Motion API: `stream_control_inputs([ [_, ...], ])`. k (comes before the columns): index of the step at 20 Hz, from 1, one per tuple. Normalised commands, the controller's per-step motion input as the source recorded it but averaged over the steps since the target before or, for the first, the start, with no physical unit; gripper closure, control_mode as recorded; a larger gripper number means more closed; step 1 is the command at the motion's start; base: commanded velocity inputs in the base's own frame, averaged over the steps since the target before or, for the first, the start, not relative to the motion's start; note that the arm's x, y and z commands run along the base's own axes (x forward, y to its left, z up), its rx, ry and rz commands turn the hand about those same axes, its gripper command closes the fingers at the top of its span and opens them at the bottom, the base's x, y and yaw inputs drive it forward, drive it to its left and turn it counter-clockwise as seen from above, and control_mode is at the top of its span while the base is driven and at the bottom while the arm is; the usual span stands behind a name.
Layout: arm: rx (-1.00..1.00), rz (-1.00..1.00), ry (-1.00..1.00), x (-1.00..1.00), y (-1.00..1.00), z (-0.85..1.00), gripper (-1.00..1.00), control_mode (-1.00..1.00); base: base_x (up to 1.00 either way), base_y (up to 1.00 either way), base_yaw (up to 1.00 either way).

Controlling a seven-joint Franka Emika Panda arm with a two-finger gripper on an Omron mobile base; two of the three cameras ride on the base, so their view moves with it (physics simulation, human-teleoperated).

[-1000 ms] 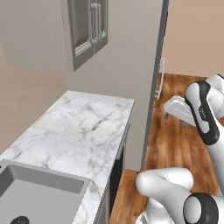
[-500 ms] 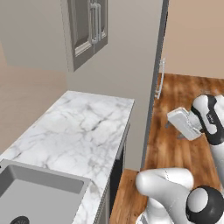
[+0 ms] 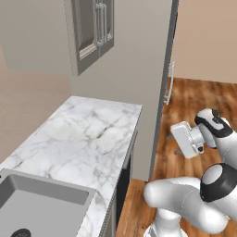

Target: Open the dishwasher door and pull out the top rack.

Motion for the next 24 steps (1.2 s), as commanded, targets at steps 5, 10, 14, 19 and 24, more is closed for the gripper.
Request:
stream_control_inputs([
  [5,0.23,0.0,0.08,0.45,0.0,-0.37,-1.0,-1.0,0.0,0.0,0.0],
  [10,0.2,0.0,0.04,0.29,0.0,-0.28,-1.0,-1.0,0.0,0.0,0.0],
  [14,0.16,0.0,0.0,0.14,0.0,-0.18,-1.0,-1.0,0.0,0.0,0.0],
  [19,0.13,0.0,0.0,0.09,0.03,-0.23,-1.0,-1.0,0.0,0.0,0.0],
  [24,0.05,0.0,0.0,0.09,0.15,-0.23,-1.0,-1.0,0.0,0.0,0.0],
])
